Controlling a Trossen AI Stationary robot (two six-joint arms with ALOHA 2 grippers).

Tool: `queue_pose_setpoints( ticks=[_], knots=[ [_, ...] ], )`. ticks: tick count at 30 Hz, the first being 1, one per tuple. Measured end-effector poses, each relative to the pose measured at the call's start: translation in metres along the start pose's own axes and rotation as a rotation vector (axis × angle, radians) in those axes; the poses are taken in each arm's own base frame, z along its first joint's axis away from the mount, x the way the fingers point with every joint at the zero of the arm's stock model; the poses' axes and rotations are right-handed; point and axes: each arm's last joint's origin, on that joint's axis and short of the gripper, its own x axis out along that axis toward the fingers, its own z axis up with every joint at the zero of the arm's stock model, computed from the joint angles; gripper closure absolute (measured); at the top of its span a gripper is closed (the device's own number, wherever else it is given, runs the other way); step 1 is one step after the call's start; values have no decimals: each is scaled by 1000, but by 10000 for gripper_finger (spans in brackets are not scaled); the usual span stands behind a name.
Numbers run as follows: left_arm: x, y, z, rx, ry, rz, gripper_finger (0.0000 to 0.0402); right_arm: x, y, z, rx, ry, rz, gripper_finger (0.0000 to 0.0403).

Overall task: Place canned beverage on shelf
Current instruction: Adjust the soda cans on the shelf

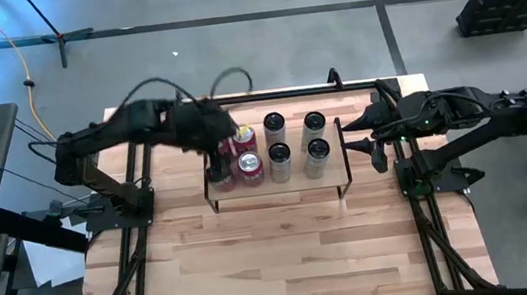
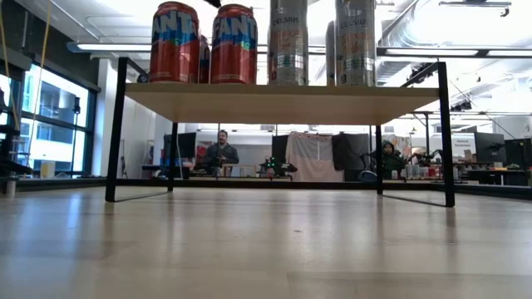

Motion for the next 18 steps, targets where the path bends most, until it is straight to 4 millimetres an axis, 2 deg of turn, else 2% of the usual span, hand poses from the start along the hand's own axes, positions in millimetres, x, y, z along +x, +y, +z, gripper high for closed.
queue_pose_setpoints(
  ticks=[3,6,13,18],
  knots=[
    [-2,20,0,-68,-8,47,123,0,0,0,0,0,0,219],
    [0,35,0,-63,3,65,123,0,0,0,0,0,0,219],
    [7,50,-1,10,19,30,123,0,0,0,4,0,0,219],
    [21,61,-8,-12,70,-12,104,0,0,0,7,0,0,219]
  ],
)
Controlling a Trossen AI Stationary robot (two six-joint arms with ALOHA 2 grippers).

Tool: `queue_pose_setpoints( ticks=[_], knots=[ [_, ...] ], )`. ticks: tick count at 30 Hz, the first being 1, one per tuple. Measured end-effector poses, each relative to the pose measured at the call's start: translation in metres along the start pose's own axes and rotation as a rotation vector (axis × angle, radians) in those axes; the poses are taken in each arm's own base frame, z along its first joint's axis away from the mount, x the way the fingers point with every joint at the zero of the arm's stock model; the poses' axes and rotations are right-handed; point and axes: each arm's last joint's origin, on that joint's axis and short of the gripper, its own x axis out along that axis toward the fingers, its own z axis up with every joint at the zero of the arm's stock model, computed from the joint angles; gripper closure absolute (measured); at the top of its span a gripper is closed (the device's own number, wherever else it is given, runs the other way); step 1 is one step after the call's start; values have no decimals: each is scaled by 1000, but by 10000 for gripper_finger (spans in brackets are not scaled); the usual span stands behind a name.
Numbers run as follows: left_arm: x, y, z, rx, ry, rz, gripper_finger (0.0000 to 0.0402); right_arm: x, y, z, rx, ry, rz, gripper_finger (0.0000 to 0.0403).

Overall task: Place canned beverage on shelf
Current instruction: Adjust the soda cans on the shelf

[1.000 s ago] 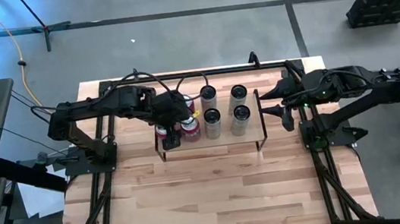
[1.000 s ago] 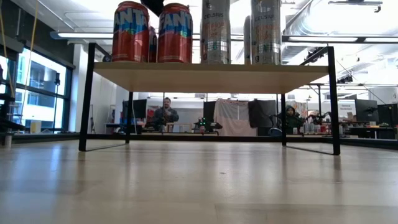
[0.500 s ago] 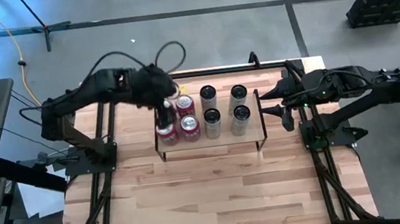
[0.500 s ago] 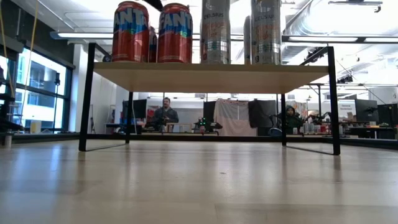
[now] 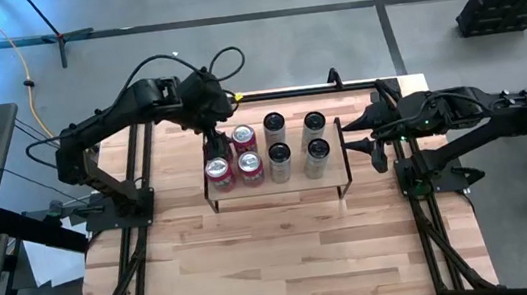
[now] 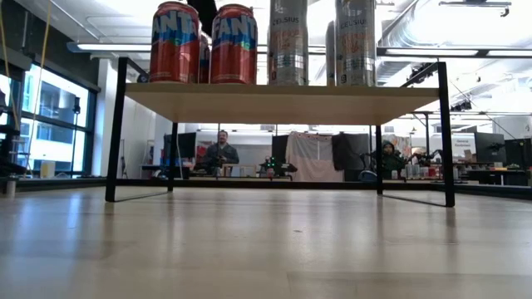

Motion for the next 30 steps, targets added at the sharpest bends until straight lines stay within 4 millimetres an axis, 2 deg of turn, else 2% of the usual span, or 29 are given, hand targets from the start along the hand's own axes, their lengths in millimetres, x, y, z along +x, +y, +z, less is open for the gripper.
queue_pose_setpoints(
  ticks=[6,12,30],
  knots=[
    [13,9,-3,-11,14,-2,83,0,0,0,0,0,0,219],
    [23,7,-2,25,5,-57,84,0,0,0,0,0,0,219],
    [52,3,6,29,54,-78,86,0,0,0,0,0,0,219]
  ],
)
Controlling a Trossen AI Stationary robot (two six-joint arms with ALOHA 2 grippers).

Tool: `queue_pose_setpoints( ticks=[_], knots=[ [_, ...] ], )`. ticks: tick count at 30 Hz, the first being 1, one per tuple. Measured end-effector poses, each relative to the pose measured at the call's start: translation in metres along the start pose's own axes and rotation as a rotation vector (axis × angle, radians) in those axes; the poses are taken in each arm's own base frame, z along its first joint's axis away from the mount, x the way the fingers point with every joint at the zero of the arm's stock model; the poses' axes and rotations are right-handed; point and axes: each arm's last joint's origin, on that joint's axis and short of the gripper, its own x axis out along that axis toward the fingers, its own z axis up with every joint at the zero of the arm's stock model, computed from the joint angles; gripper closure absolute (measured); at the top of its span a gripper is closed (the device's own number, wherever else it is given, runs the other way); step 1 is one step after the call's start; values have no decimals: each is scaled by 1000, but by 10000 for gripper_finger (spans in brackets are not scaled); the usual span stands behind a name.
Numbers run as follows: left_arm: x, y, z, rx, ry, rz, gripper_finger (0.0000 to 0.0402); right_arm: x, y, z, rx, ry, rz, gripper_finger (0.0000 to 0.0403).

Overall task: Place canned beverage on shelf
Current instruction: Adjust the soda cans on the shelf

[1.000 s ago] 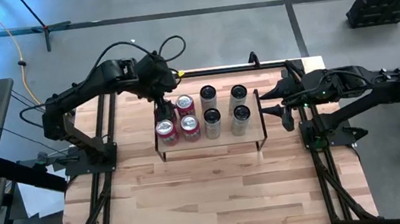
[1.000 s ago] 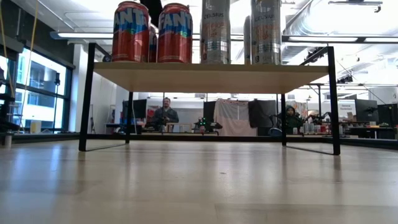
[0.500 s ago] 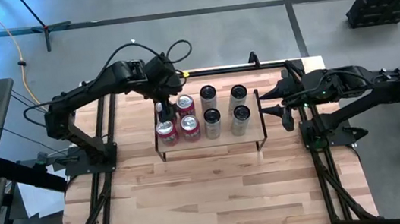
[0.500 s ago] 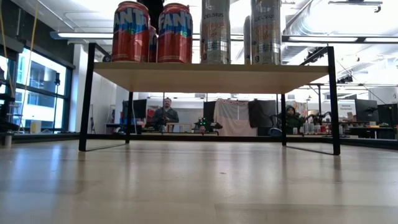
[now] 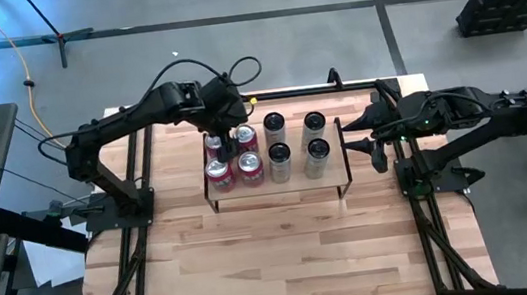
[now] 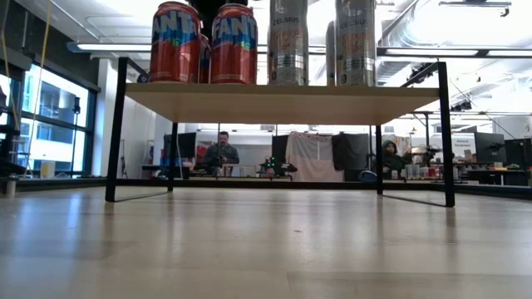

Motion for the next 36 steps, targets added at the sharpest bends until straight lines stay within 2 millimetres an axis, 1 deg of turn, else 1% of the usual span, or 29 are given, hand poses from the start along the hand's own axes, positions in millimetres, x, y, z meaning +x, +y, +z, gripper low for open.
queue_pose_setpoints(
  ticks=[7,36],
  knots=[
    [1,-5,3,5,-18,-7,86,0,0,0,0,0,0,219],
    [1,-4,0,-42,5,13,86,0,0,0,0,1,0,219]
  ],
)
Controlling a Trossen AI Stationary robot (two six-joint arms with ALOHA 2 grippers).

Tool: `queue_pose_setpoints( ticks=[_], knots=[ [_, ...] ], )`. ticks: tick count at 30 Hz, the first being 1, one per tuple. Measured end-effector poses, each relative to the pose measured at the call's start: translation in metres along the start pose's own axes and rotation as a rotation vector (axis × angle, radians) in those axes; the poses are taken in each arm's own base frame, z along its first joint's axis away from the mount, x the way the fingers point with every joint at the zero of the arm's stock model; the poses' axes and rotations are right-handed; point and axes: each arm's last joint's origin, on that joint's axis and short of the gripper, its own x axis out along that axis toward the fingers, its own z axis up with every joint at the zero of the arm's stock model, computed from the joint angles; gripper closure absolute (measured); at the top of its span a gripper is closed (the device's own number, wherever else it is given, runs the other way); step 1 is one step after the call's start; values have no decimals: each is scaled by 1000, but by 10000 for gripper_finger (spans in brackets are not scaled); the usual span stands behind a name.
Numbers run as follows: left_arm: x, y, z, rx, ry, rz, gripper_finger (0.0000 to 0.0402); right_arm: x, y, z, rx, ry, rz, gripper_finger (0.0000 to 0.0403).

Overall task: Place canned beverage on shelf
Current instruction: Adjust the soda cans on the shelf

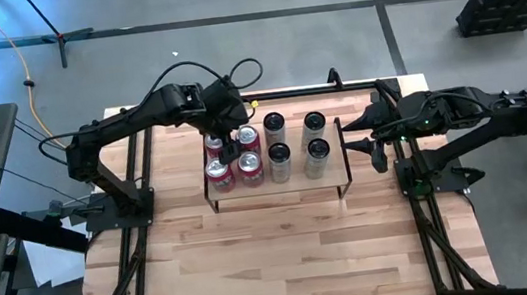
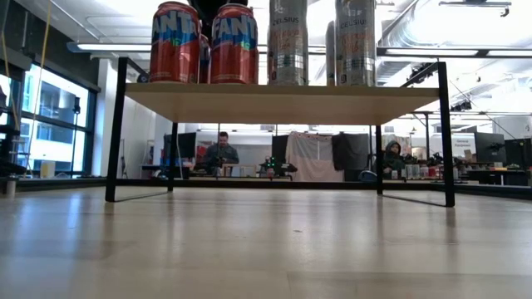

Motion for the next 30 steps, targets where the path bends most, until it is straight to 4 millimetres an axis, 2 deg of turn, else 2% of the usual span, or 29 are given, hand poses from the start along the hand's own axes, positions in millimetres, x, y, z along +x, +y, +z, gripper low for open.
queue_pose_setpoints(
  ticks=[10,22,30],
  knots=[
    [-21,-2,-5,-28,-56,-2,86,0,0,0,0,-1,0,219],
    [-49,-4,-24,14,-27,48,86,0,0,0,0,0,0,219],
    [-52,-5,-34,27,59,37,86,0,0,0,0,0,0,219]
  ],
)
